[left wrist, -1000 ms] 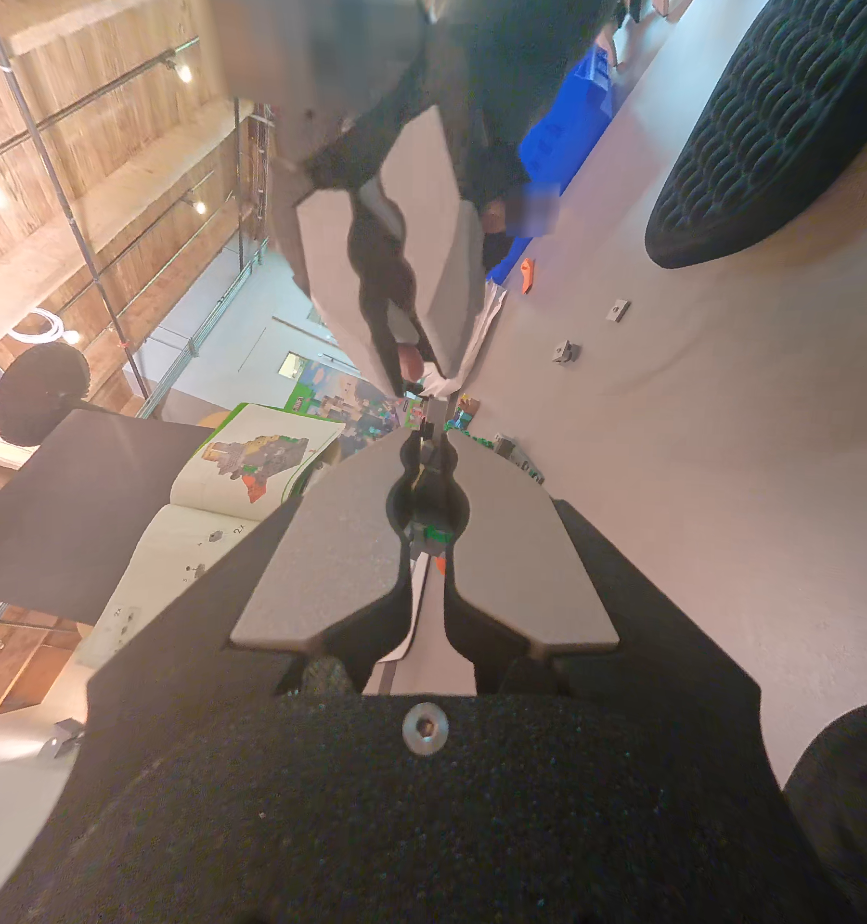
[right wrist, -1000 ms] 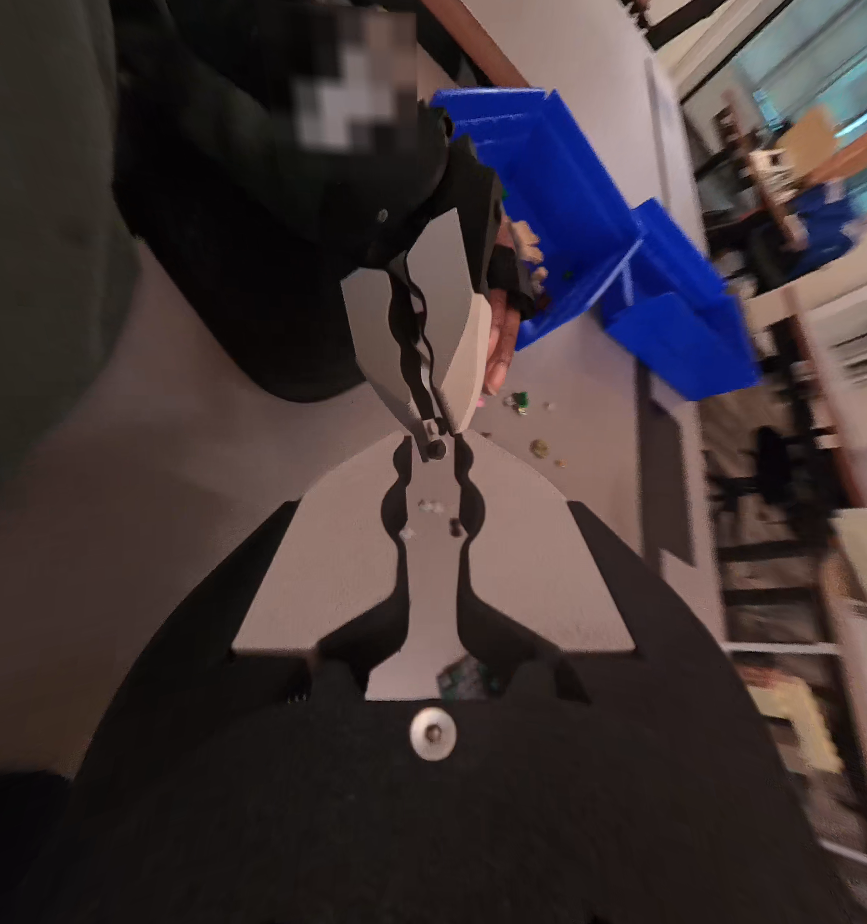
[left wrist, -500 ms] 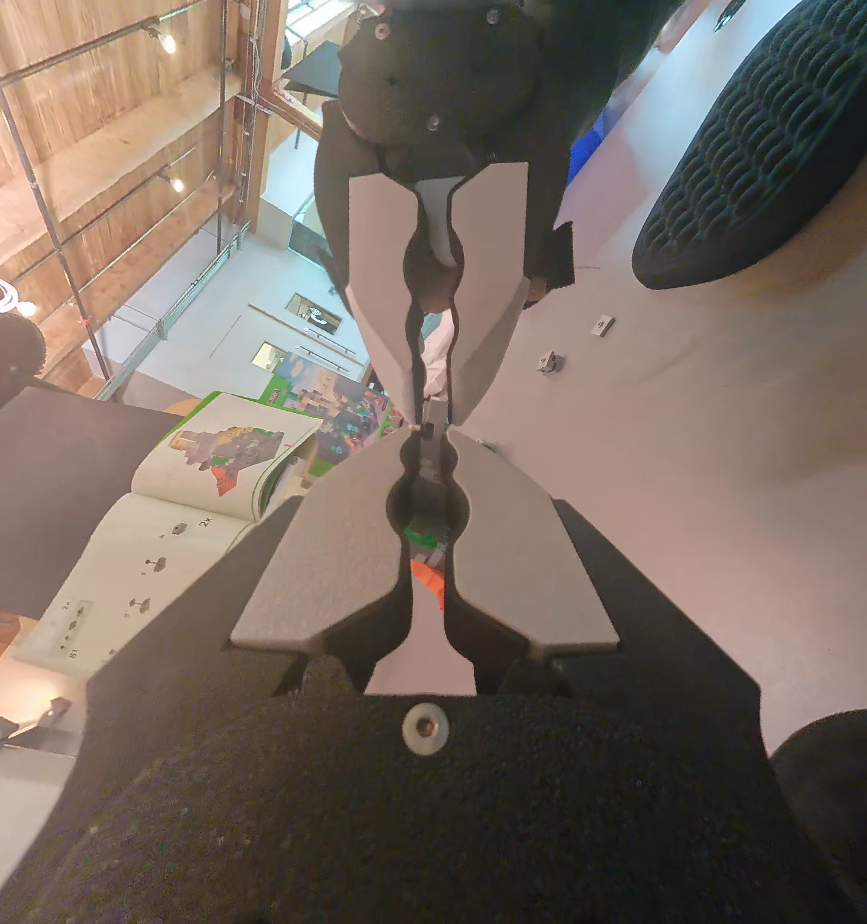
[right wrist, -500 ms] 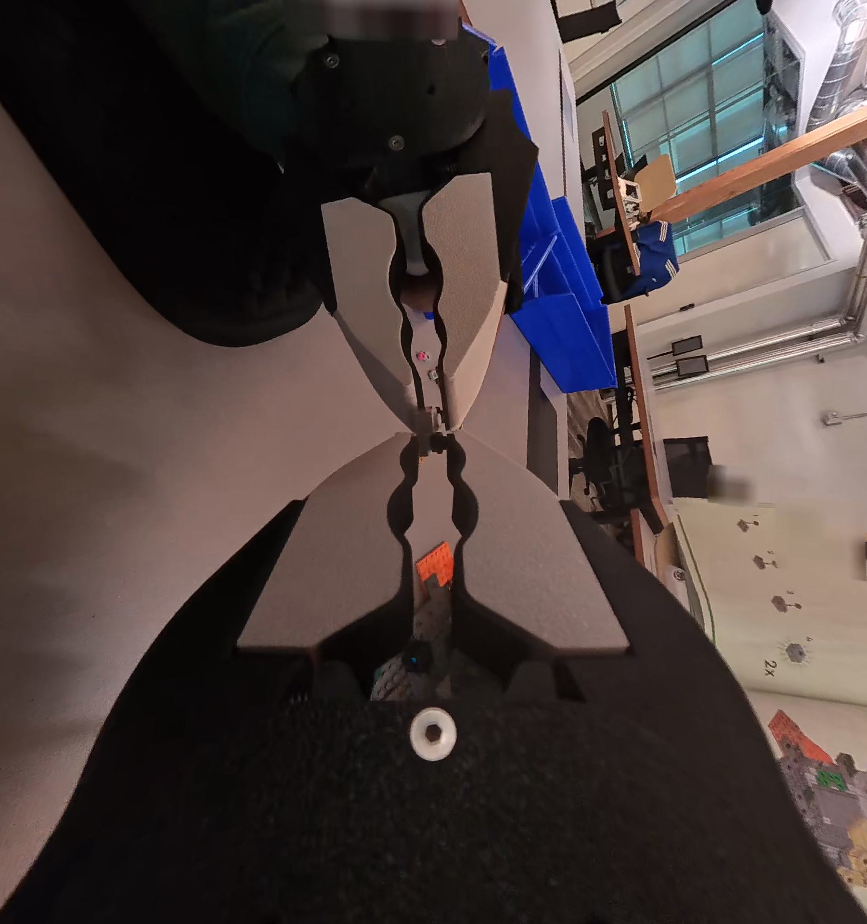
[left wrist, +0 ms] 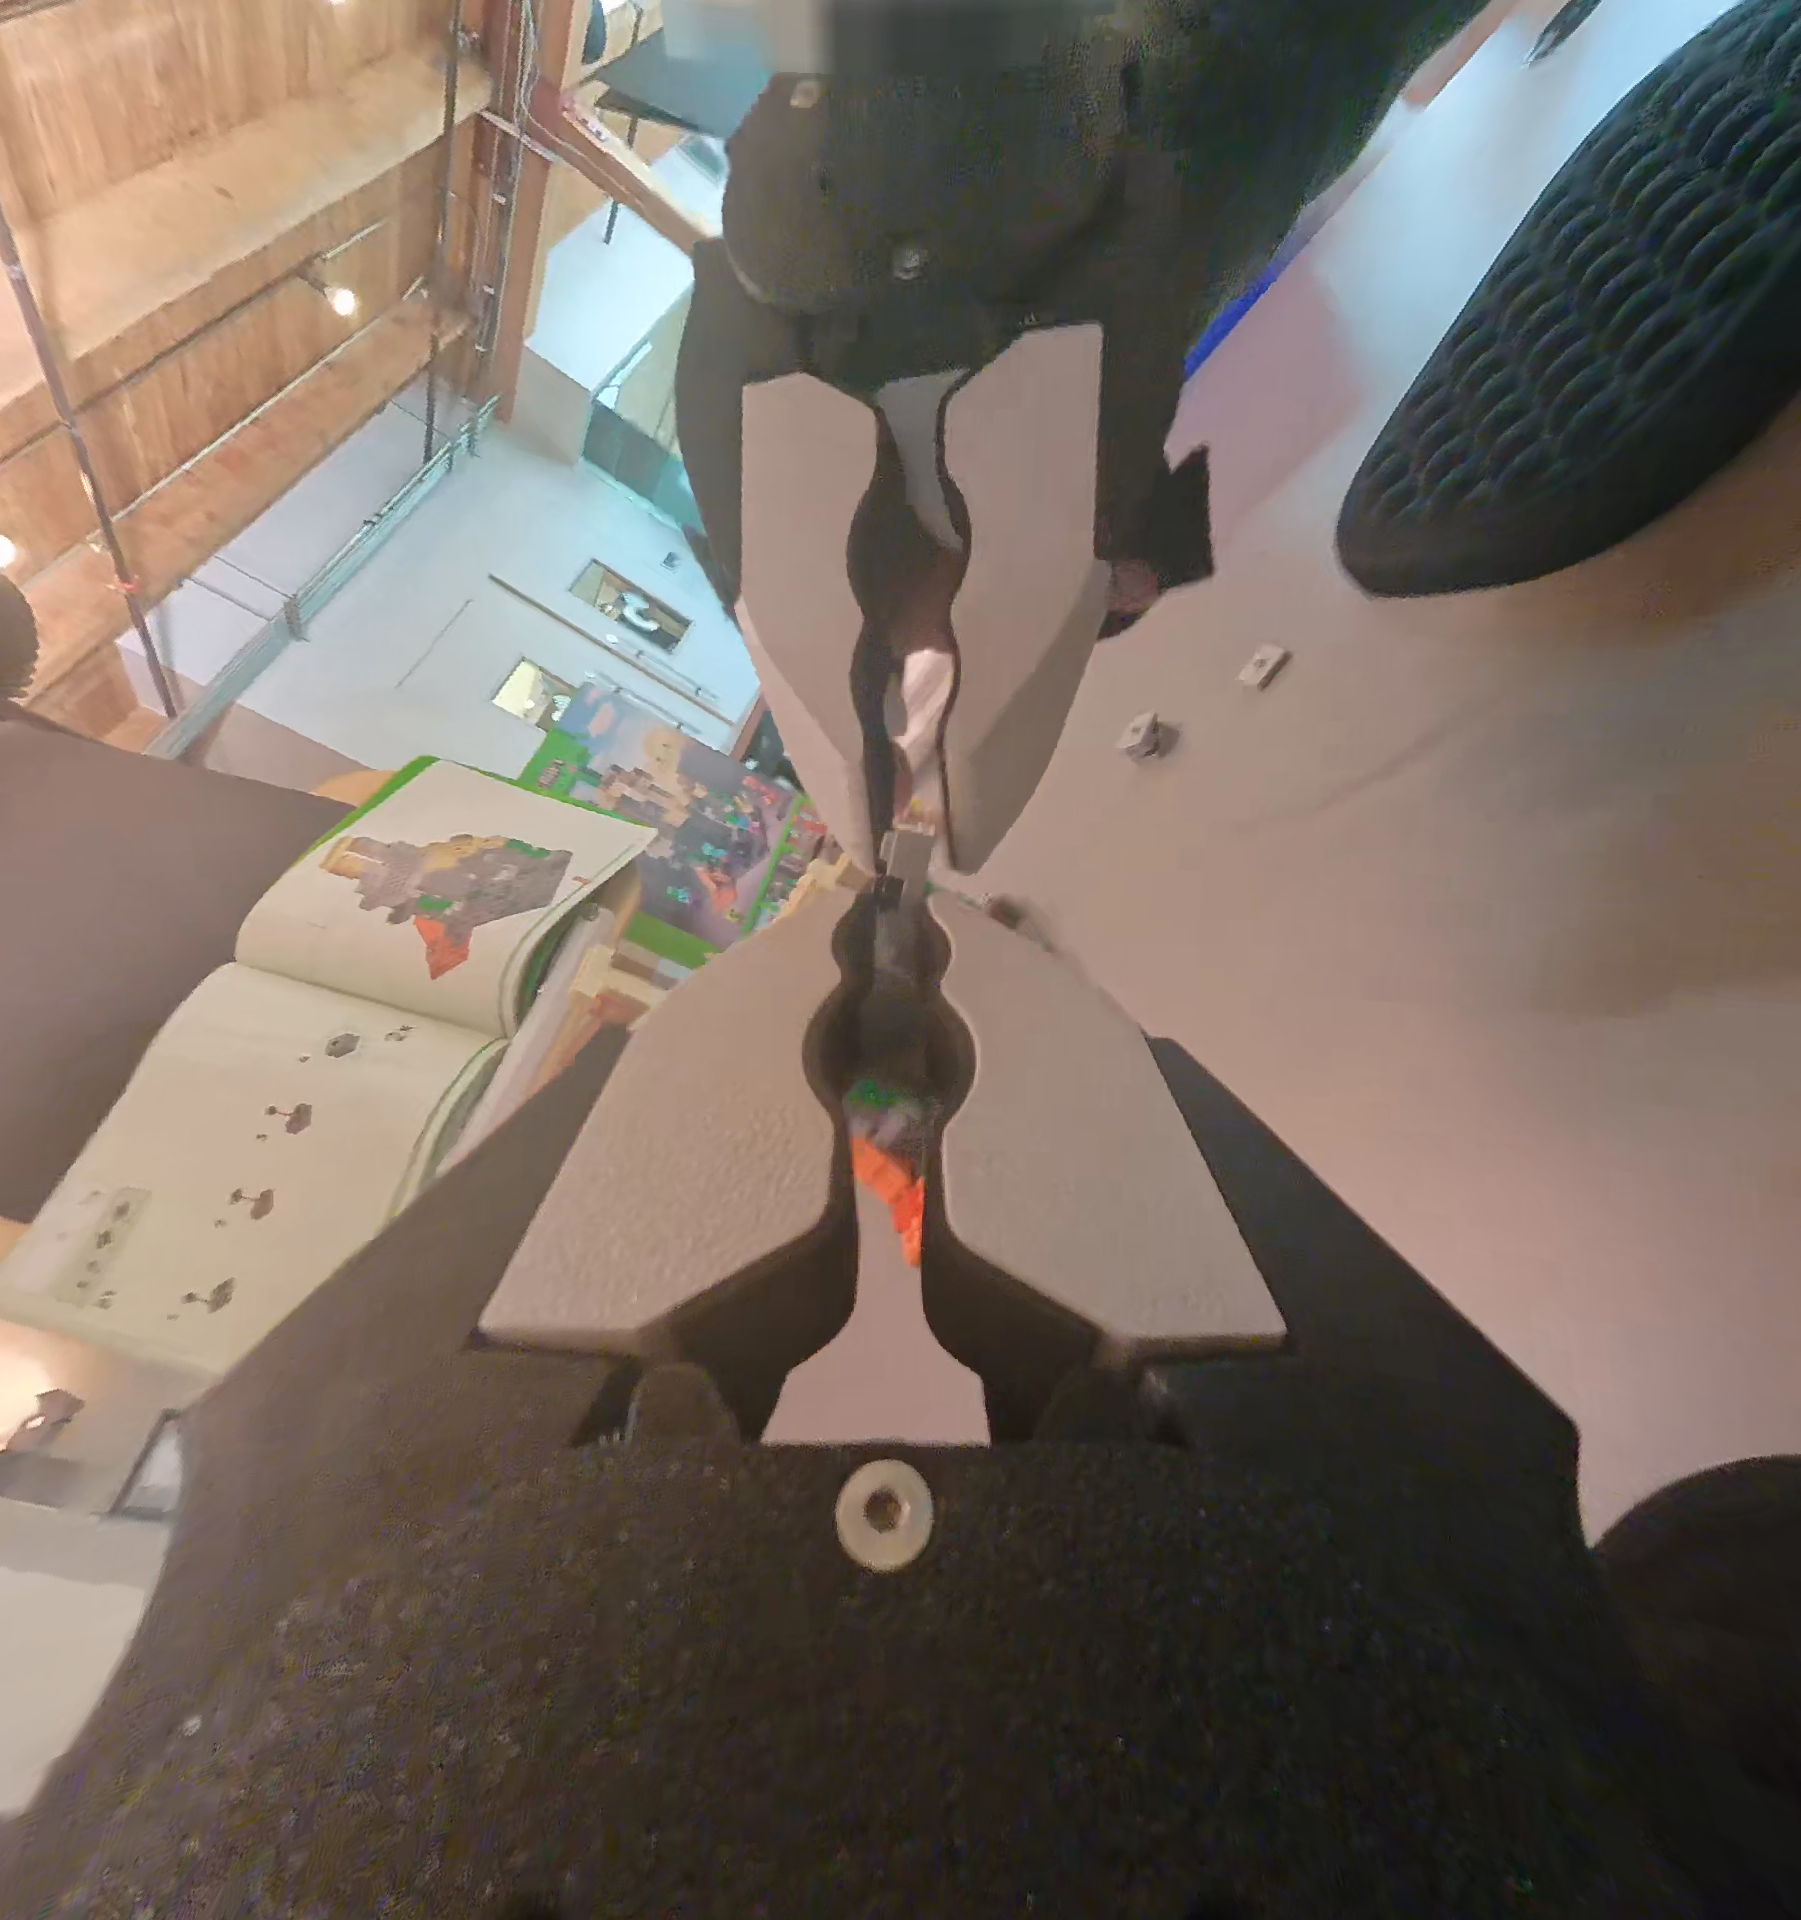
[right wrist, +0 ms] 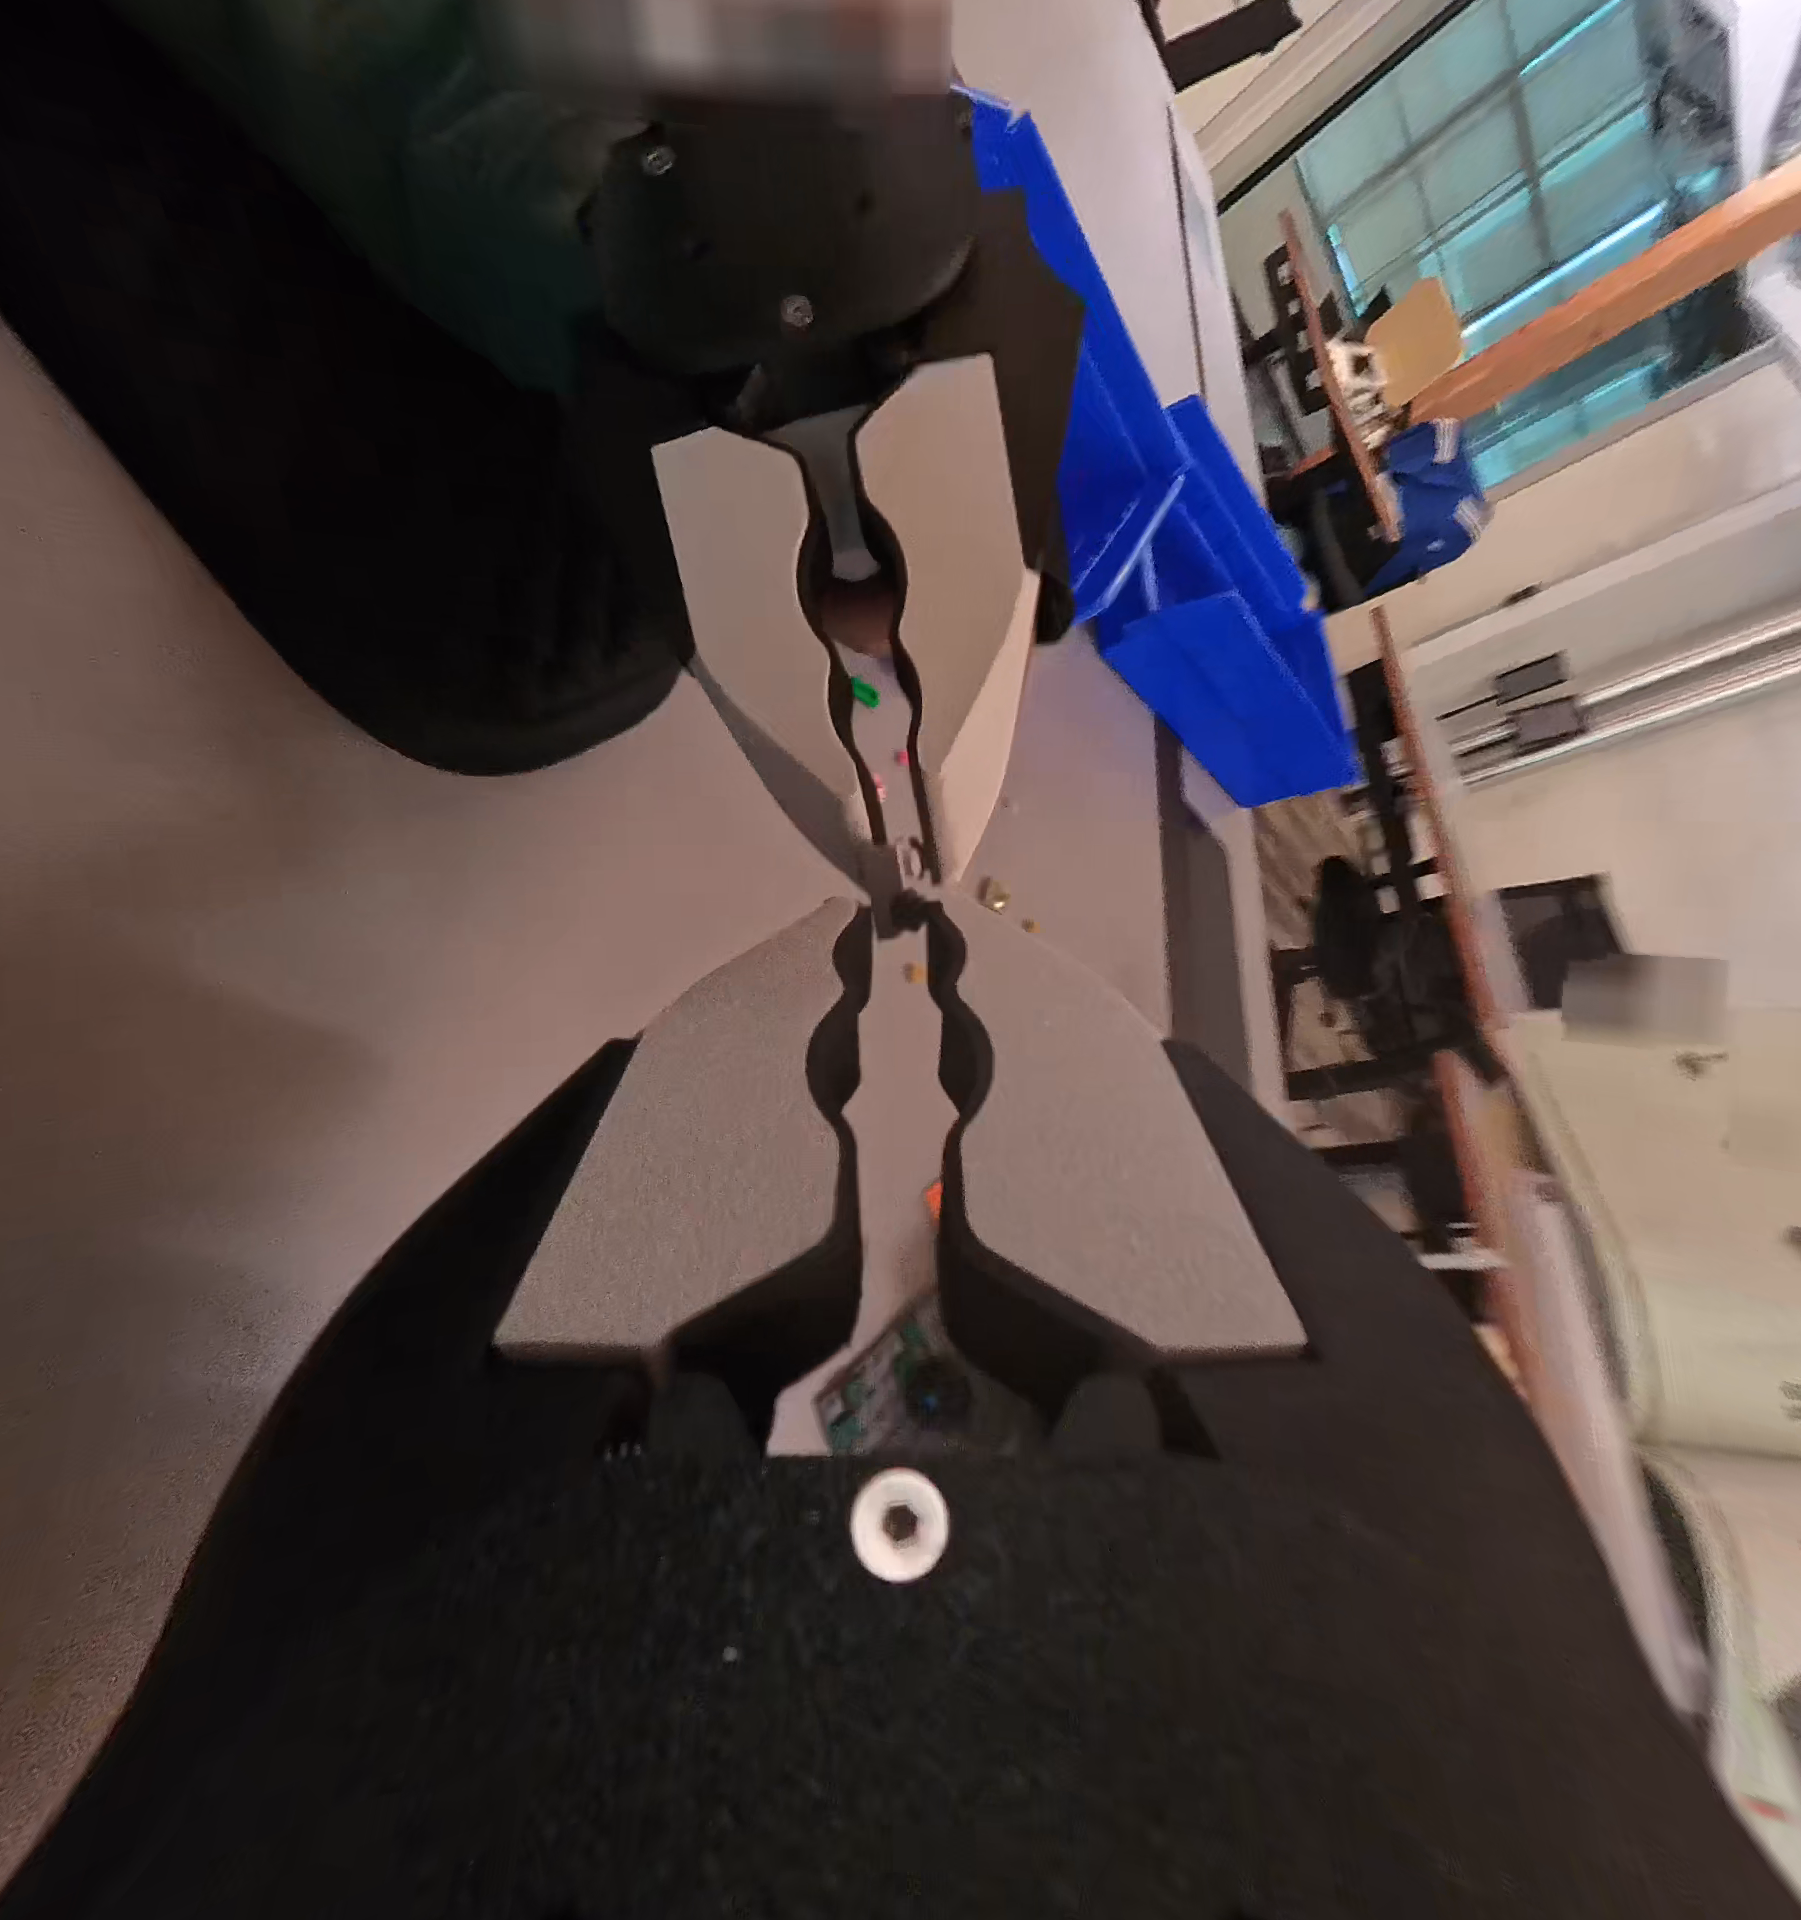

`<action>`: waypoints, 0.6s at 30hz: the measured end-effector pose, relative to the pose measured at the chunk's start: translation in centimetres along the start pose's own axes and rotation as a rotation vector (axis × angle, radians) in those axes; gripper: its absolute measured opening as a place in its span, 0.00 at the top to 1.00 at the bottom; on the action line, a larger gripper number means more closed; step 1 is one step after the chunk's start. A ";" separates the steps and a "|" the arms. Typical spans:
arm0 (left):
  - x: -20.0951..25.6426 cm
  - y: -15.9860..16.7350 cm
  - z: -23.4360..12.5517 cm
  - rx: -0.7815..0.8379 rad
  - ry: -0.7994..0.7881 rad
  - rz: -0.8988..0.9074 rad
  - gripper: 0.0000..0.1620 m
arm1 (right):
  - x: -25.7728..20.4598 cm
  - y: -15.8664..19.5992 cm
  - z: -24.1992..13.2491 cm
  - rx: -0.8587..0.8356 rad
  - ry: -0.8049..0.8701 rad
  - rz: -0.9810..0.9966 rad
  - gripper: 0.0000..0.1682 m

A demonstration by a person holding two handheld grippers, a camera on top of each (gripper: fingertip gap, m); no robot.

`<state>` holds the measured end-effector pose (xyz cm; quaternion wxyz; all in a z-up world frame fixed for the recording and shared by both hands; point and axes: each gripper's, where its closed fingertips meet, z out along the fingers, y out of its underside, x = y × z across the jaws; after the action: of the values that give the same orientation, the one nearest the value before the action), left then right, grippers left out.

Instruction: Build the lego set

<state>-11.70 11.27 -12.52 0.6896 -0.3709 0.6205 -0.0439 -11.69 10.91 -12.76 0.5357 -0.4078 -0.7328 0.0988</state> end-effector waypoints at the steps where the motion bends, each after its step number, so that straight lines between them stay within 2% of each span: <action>1: -0.4 0.4 -0.1 -0.015 -0.014 0.014 0.96 | 0.2 0.7 0.2 -0.014 -0.042 0.061 0.92; 6: -2.1 2.5 -0.8 -0.068 -0.076 0.041 0.96 | -1.5 6.3 2.5 -0.171 -0.306 0.315 0.87; 10: -1.9 3.0 -0.7 -0.078 -0.083 0.080 0.96 | -3.4 9.2 5.1 -0.309 -0.427 0.486 0.88; 14: -1.7 3.0 -0.6 -0.077 -0.080 0.090 0.96 | -4.2 10.2 6.4 -0.394 -0.476 0.645 0.92; 18: -1.7 3.0 -0.7 -0.080 -0.084 0.114 0.96 | -4.9 10.5 6.8 -0.441 -0.483 0.649 0.91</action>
<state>-13.87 14.01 -12.77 0.7009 -0.3635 0.6126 0.0358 -11.96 16.22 -25.06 0.1913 -0.6857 -0.6745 0.1956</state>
